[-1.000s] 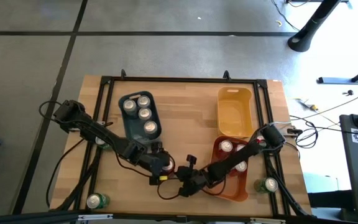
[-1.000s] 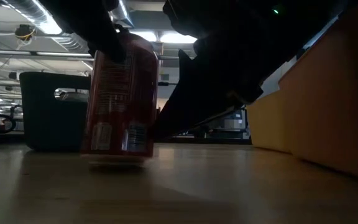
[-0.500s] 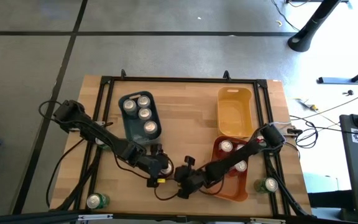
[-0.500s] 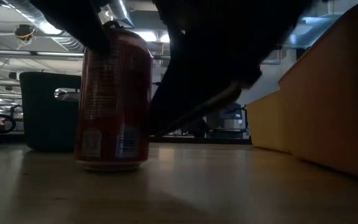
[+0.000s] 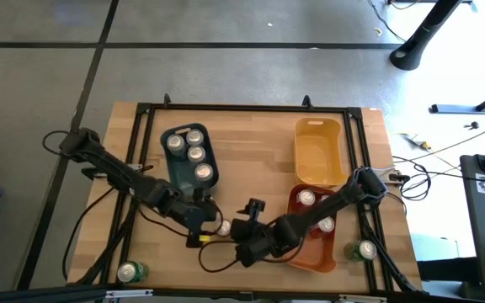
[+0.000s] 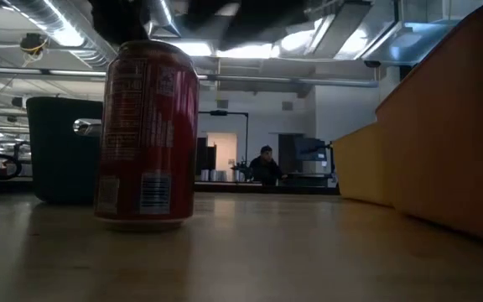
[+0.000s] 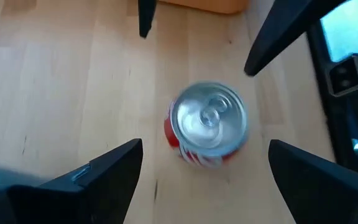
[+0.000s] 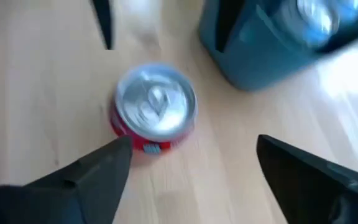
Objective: Sort soda cans
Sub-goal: Put the red soda can into the orange bin
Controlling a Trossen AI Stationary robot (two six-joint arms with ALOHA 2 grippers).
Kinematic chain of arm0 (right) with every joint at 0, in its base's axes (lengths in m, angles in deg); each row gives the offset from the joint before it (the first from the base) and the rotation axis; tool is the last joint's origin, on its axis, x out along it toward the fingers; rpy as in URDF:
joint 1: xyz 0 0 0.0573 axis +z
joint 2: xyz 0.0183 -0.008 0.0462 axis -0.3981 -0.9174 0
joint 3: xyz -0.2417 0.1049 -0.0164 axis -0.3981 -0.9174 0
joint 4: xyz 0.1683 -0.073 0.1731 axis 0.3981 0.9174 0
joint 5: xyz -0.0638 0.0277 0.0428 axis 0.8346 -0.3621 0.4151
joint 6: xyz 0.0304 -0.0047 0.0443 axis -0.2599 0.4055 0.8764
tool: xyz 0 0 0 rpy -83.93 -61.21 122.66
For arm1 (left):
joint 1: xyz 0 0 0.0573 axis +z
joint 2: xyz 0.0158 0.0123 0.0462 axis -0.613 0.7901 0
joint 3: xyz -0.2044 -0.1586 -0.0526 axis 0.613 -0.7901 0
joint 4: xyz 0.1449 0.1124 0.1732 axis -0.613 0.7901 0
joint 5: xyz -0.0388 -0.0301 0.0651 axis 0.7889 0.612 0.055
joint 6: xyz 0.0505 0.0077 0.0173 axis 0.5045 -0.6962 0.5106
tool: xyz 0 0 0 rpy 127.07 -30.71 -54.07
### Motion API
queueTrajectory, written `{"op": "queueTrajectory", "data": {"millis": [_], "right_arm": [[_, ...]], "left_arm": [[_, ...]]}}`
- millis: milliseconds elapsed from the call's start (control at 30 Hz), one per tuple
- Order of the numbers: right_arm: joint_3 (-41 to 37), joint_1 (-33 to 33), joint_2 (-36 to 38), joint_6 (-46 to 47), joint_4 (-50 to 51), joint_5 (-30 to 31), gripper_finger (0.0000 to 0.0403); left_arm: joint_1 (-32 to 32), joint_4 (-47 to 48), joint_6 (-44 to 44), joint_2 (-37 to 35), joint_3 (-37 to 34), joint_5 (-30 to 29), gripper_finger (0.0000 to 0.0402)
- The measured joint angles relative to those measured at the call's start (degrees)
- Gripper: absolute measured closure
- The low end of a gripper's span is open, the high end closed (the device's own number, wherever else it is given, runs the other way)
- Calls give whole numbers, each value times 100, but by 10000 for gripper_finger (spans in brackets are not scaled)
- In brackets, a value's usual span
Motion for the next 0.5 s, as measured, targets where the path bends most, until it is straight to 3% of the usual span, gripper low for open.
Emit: {"op": "queueTrajectory", "data": {"millis": [167, 500], "right_arm": [[243, -5, 1, -373, -276, 5, 31], [238, -191, -32, -212, -942, -133, 14]], "left_arm": [[-132, 577, -225, -484, 0, -66, 66], [-508, 1298, -556, -1107, 0, -869, 66]]}}
